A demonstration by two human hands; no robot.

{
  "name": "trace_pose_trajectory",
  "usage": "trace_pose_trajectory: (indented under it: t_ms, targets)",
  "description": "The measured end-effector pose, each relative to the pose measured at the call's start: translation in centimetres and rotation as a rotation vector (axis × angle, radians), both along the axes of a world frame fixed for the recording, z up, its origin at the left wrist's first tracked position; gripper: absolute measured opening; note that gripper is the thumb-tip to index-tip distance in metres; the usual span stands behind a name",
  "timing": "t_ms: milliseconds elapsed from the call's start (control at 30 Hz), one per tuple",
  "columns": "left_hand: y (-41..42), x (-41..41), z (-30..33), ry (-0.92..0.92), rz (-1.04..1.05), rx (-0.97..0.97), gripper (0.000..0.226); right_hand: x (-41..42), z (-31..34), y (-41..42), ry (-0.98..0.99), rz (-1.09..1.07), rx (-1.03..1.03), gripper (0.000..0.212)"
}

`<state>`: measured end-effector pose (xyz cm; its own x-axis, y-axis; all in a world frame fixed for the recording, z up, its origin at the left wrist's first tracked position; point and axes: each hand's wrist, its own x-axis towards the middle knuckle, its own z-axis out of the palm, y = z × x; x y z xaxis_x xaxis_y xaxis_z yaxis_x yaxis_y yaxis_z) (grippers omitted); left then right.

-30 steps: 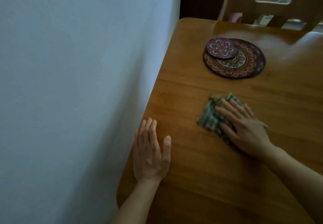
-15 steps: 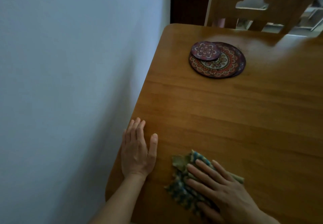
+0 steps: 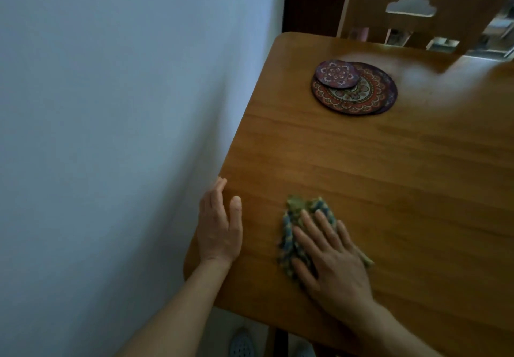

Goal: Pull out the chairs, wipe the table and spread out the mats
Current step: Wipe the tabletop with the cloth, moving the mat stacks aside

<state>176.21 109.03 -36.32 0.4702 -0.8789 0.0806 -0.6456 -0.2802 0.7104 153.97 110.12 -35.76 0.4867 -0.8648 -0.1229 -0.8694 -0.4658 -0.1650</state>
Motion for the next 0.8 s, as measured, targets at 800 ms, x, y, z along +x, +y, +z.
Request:
trace_pose_trajectory:
  t_ms: [800]
  targets:
    - [4.2, -0.3, 0.4, -0.088, 0.307, 0.275, 0.092, 11.9, -0.2, -9.3, -0.136, 0.418, -0.017, 0.053]
